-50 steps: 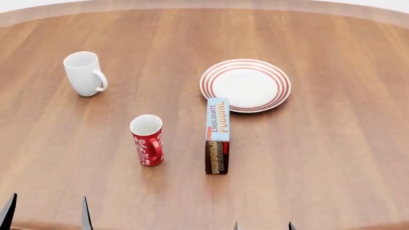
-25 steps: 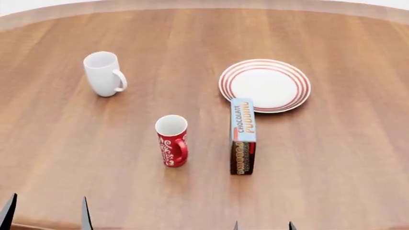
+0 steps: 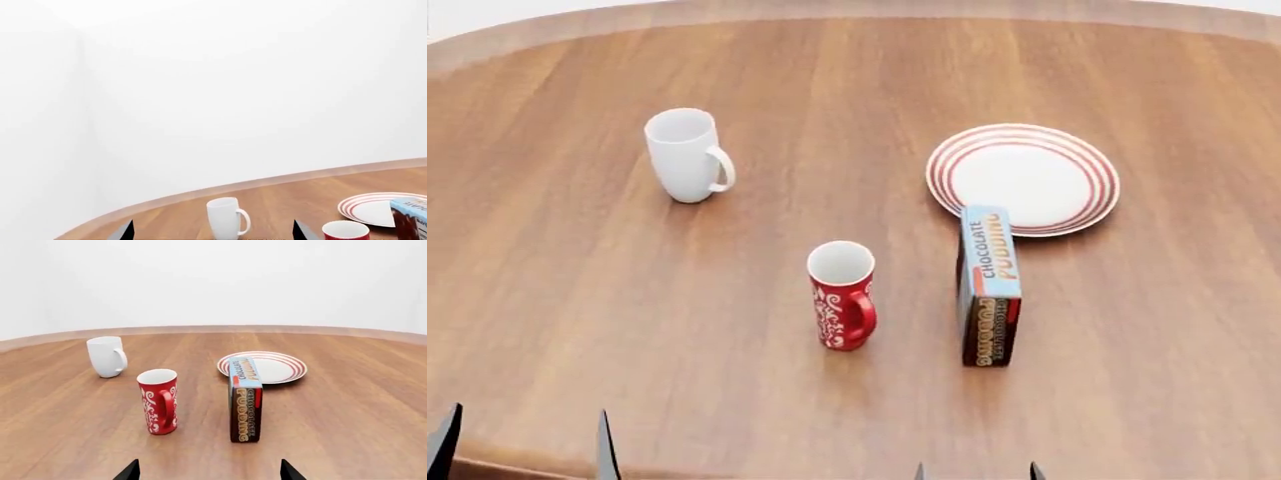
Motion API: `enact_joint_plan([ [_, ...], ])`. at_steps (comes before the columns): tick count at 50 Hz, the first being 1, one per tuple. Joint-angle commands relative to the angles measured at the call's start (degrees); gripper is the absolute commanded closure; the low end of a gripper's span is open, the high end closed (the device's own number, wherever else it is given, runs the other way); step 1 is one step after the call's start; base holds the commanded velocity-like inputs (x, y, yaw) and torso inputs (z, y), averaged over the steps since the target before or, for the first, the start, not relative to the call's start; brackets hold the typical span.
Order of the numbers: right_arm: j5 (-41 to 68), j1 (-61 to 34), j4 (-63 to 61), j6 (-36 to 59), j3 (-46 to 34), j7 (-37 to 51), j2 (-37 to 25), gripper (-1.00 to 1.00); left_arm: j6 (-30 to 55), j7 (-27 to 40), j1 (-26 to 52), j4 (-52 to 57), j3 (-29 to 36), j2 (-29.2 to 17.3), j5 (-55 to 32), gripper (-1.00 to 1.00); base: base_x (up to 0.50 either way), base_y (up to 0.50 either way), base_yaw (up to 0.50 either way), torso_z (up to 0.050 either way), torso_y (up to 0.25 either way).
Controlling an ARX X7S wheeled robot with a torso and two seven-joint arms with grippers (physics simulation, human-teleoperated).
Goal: Pick up the red mug and put it on the plate
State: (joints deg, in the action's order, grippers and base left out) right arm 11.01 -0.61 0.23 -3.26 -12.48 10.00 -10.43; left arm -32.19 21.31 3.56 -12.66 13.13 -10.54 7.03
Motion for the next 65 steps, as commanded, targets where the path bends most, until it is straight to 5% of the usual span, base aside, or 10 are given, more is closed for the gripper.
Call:
enact_joint_plan([
  [1,0.3,-0.3,0.6,-0.4,-0.3,0.2,-0.2,-1.0,0.2,0.2,0.1,0.1,0.4,-0.3,-0.2,-1.0,0.0,0.19,0.0,0.0,0.0],
  [65,2.7,-0.1,0.4,-1.9,-1.2,1.9,-1.3,-1.0,-0.4,2.0,0.6,-0.2,2.7,-1.8,-0.7,-1.0,0.02,0.1,0.0,0.0,0.0],
])
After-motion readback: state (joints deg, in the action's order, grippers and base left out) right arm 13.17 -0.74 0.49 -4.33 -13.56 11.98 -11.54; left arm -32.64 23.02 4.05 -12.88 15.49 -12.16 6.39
